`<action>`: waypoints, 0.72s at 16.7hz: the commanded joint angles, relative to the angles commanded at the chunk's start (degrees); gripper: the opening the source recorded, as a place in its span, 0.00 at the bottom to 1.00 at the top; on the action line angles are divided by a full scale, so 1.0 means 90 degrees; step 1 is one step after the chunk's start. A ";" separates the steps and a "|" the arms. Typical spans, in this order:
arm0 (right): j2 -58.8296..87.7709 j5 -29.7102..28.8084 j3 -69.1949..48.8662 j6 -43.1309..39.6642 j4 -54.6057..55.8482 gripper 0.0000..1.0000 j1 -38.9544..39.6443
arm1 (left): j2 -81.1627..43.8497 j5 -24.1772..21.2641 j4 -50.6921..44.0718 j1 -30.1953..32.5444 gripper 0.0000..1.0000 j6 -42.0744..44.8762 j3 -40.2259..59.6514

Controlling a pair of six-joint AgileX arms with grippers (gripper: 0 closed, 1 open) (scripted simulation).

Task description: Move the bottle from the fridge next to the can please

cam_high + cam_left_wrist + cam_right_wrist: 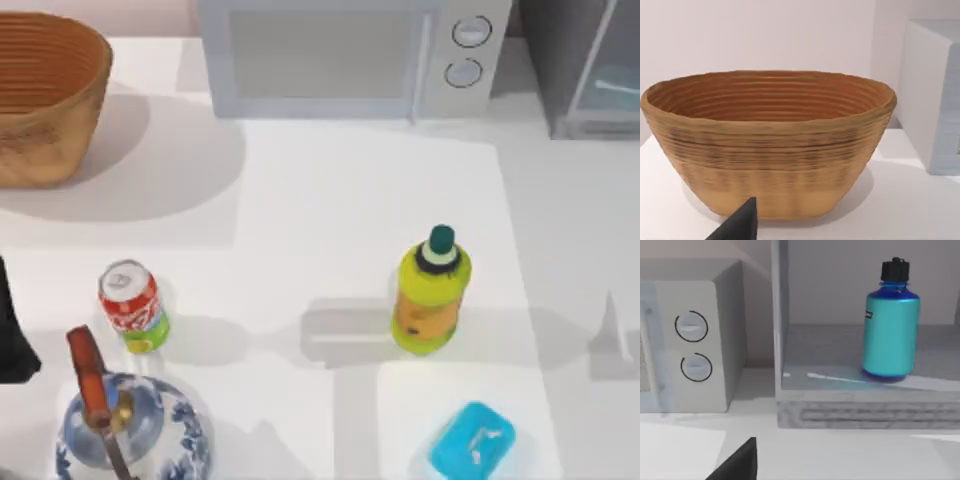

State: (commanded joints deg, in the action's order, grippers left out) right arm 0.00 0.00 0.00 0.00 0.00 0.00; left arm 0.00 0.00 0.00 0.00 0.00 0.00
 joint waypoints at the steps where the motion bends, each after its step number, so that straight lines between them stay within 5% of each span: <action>1: 0.0000 0.0000 0.0000 0.0000 0.0000 1.00 0.0000 | 0.0000 0.0000 0.0000 0.0000 1.00 0.0000 0.0000; 6: 0.0666 0.0060 -0.0456 0.0008 0.0517 1.00 -0.0122 | 0.0000 0.0000 0.0000 0.0000 1.00 0.0000 0.0000; 12: 0.3680 0.0387 -0.2012 0.0034 0.2299 1.00 -0.0464 | 0.0000 0.0000 0.0000 0.0000 1.00 0.0000 0.0000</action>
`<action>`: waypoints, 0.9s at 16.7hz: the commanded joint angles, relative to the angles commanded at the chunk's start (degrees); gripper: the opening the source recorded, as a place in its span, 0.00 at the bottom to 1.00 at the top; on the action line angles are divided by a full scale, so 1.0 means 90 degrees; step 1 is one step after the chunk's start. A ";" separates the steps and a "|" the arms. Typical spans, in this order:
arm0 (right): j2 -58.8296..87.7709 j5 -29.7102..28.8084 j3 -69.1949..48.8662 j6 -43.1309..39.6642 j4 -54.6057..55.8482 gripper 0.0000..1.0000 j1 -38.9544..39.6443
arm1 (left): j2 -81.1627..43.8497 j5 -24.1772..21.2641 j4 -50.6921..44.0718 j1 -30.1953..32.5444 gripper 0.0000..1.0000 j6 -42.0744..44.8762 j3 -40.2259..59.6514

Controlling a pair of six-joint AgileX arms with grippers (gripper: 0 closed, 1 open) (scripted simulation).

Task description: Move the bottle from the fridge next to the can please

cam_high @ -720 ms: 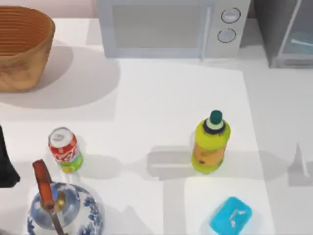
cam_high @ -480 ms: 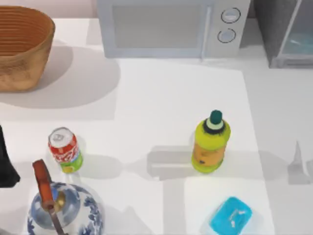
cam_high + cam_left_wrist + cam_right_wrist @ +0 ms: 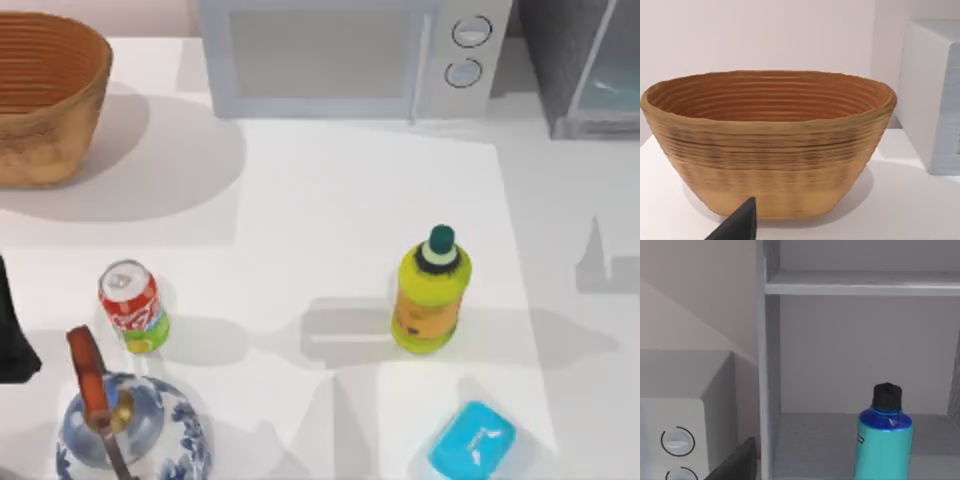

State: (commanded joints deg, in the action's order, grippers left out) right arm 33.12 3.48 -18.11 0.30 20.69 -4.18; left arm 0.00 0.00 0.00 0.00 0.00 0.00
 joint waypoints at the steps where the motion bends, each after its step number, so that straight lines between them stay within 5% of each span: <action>1: 0.0728 0.0069 -0.0305 0.0003 0.0350 1.00 -0.0065 | 0.0000 0.0000 0.0000 0.0000 1.00 0.0000 0.0000; 9: 0.6878 0.0564 -0.2691 -0.0012 0.3087 1.00 -0.0608 | 0.0000 0.0000 0.0000 0.0000 1.00 0.0000 0.0000; 15: 0.9410 0.0783 -0.3874 -0.0036 0.4438 1.00 -0.0888 | 0.0000 0.0000 0.0000 0.0000 1.00 0.0000 0.0000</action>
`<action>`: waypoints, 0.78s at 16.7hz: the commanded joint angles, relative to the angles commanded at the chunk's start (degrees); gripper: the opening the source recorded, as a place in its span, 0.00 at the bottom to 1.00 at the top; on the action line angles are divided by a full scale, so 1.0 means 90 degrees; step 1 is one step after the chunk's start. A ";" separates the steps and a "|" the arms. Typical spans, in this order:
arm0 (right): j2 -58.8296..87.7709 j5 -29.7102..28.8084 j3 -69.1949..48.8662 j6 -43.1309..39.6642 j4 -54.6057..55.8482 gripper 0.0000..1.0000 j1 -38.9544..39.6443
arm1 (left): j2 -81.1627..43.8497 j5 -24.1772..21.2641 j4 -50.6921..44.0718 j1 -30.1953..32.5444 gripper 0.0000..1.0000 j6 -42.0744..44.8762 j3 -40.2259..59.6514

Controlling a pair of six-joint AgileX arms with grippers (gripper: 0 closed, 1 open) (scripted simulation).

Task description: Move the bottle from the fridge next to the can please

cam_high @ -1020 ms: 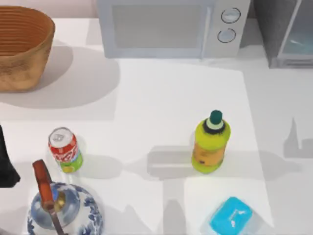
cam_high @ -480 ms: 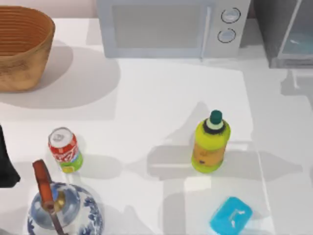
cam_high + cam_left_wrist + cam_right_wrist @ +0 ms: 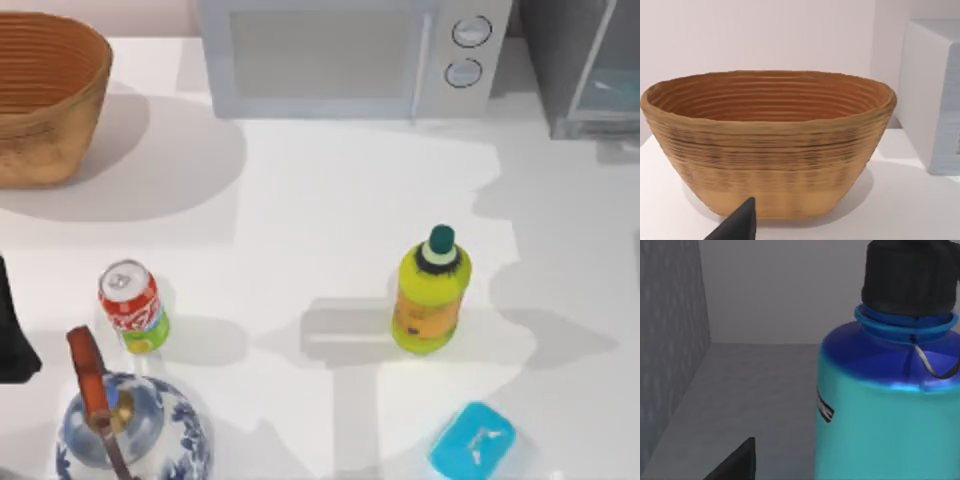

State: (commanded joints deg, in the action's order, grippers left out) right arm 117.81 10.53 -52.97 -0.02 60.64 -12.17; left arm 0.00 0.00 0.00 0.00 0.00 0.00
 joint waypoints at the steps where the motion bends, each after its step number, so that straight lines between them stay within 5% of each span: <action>1: 0.0187 0.0018 -0.0098 -0.0002 0.0112 1.00 -0.0022 | 0.0000 0.0000 0.0000 0.0000 1.00 0.0000 0.0000; 13: 0.0849 -0.0058 -0.1044 -0.0003 -0.0147 1.00 0.0041 | 0.0000 0.0000 0.0000 0.0000 1.00 0.0000 0.0000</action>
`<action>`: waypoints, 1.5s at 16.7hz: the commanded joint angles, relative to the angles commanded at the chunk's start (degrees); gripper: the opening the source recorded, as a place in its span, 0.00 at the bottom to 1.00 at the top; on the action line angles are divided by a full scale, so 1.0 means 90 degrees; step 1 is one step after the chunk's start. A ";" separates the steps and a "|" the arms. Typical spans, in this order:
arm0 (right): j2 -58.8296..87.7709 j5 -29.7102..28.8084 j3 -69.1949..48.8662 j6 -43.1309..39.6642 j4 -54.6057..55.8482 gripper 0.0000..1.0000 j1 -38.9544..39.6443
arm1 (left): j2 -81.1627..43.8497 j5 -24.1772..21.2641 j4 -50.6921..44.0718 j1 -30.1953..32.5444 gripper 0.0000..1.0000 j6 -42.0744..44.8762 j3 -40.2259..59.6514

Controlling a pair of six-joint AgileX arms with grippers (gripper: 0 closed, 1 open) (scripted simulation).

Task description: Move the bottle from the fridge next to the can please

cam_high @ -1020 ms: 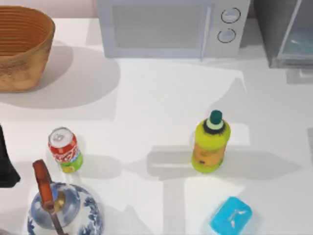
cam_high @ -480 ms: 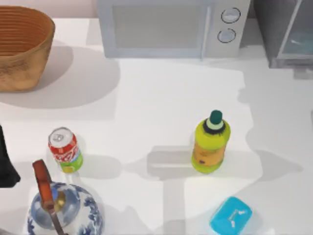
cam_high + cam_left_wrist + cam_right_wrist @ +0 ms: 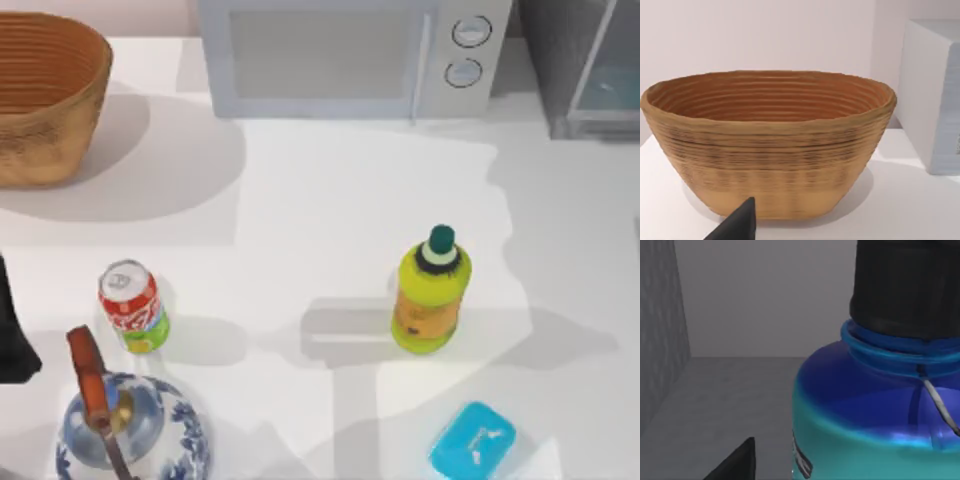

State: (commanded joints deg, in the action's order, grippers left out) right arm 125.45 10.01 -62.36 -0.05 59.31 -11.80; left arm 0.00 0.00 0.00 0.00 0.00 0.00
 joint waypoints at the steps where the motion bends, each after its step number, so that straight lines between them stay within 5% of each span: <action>1: 0.0135 -0.0019 -0.0239 0.0000 -0.0104 1.00 0.0019 | 0.0000 0.0000 0.0000 0.0000 1.00 0.0000 0.0000; 9: 0.0539 -0.0085 -0.0978 0.0001 -0.0441 1.00 0.0080 | 0.0000 0.0000 0.0000 0.0000 1.00 0.0000 0.0000; 22: 0.0539 -0.0085 -0.0978 0.0001 -0.0441 0.02 0.0080 | 0.0000 0.0000 0.0000 0.0000 1.00 0.0000 0.0000; 25: 0.0539 -0.0085 -0.0978 0.0001 -0.0441 0.00 0.0080 | 0.0000 0.0000 0.0000 0.0000 1.00 0.0000 0.0000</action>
State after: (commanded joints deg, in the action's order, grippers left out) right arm 130.31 9.25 -71.17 -0.04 55.34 -11.07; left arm 0.00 0.00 0.00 0.00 0.00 0.00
